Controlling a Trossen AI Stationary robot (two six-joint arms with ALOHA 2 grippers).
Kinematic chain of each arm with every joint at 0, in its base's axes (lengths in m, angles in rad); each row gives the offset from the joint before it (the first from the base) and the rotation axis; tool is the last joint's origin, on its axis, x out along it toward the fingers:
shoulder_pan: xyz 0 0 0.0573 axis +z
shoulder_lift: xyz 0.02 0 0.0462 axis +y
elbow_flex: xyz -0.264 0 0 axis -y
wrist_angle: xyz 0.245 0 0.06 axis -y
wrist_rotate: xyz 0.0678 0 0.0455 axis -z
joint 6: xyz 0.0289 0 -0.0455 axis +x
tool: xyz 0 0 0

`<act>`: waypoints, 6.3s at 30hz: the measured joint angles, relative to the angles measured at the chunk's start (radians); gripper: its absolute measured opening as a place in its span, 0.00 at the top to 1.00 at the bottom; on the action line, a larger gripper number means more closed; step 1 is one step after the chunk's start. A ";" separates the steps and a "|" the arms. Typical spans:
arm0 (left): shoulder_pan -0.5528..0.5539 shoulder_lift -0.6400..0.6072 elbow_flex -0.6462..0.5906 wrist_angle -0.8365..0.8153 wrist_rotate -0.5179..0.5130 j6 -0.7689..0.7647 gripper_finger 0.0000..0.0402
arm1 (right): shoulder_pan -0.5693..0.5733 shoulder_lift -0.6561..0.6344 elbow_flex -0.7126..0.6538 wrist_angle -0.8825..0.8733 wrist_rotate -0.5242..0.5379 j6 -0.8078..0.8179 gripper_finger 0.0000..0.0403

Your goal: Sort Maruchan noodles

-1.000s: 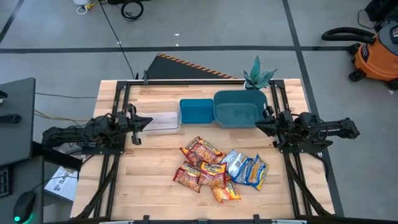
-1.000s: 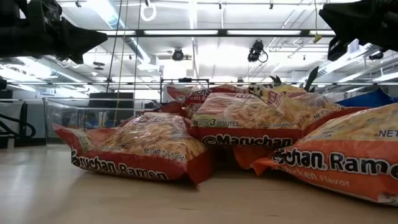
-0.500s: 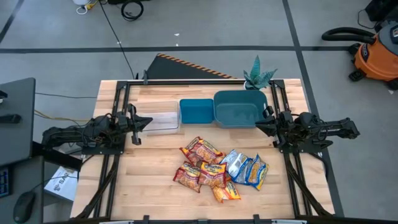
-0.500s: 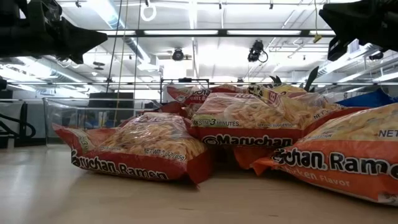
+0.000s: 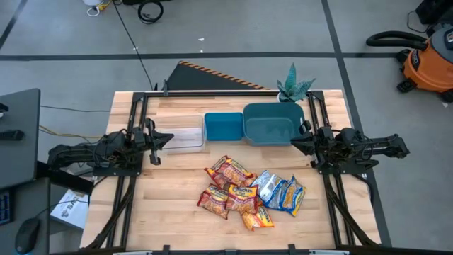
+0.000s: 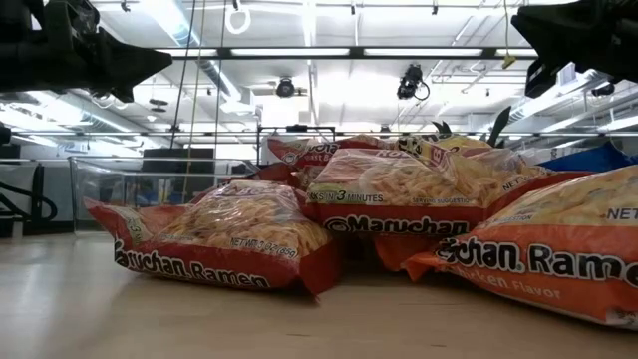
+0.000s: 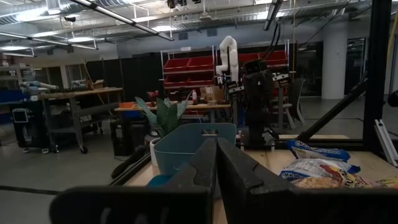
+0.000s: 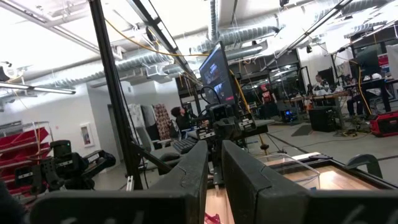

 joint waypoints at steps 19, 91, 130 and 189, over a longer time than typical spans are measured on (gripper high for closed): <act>0.000 0.000 0.000 0.000 0.000 0.000 0.95 | -0.001 0.064 0.080 0.043 0.117 0.014 0.86; 0.000 0.000 0.000 0.000 0.000 0.000 0.95 | 0.366 1.464 0.968 -1.556 -0.162 0.133 0.98; 0.000 0.000 0.000 0.000 0.000 0.000 0.95 | 0.058 1.231 1.188 -1.765 0.876 0.032 0.99; 0.000 0.000 0.000 0.000 0.000 0.000 0.95 | -0.114 1.232 0.872 -1.031 0.462 -0.743 0.66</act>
